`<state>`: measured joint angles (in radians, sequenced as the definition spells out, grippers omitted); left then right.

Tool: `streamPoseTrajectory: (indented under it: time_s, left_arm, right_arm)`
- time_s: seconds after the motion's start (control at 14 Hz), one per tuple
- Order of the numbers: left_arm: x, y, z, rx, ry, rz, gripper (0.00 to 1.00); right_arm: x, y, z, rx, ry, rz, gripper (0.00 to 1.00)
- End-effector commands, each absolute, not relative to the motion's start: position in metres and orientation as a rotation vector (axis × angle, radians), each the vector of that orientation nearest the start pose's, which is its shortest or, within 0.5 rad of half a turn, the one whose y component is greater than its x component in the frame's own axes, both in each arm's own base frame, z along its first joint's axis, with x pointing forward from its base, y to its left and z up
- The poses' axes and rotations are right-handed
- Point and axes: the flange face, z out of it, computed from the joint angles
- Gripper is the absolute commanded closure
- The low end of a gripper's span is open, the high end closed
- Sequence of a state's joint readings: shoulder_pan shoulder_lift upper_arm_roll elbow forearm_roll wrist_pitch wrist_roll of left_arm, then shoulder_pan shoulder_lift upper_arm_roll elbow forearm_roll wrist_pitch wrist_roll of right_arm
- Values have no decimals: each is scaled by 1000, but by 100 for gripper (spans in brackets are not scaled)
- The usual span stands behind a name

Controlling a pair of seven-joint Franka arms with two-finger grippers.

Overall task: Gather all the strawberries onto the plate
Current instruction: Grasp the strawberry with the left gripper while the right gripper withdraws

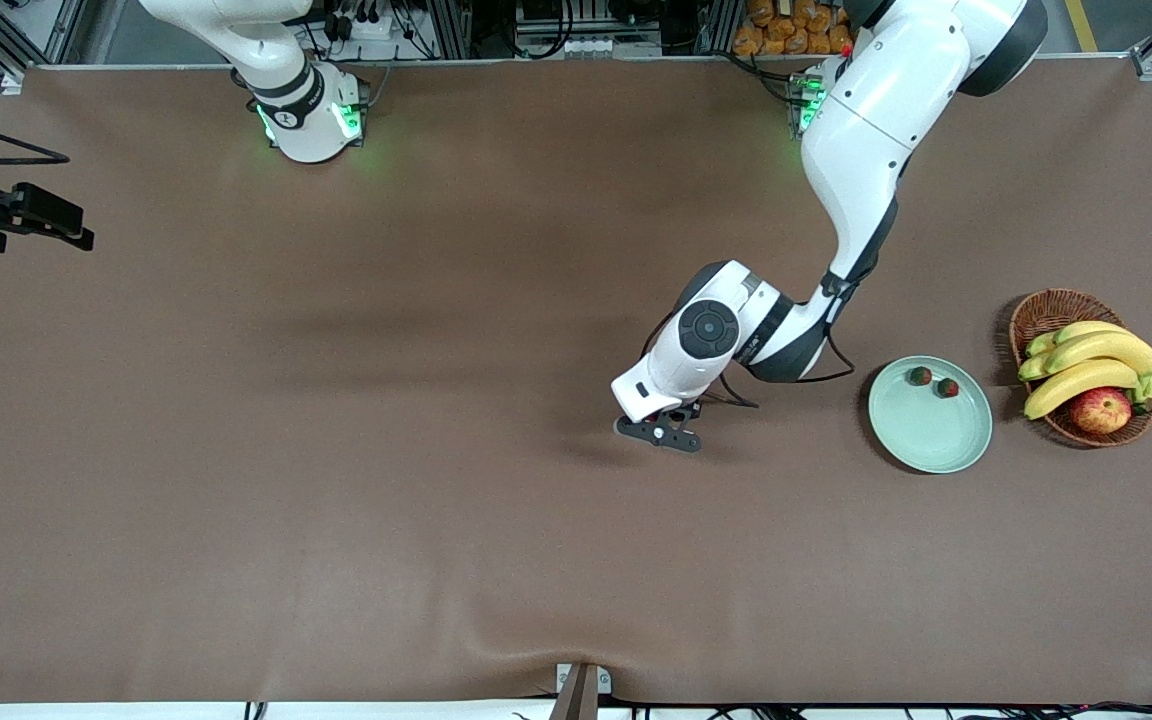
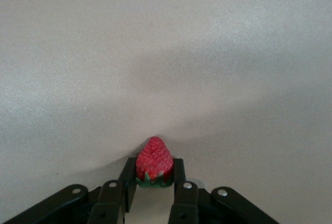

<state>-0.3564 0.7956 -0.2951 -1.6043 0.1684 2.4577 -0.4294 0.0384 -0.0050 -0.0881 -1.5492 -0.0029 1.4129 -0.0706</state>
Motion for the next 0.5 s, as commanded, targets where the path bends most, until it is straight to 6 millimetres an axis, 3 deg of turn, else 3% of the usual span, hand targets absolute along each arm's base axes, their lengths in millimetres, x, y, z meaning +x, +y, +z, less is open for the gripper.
streamPoseTrajectory:
  time_s: [0.0, 0.21, 0.43]
  left_arm:
    - [586, -401, 197, -3229, 430, -128, 89]
    - [608, -359, 224, -3193, 382, -132, 89]
    - [614, -321, 250, -3151, 331, -73, 88]
  right_arm:
    - [533, -28, 634, -3146, -40, 202, 0]
    - [534, -35, 639, -3148, -42, 171, 0]
    - [536, -35, 639, -3136, -35, 154, 0]
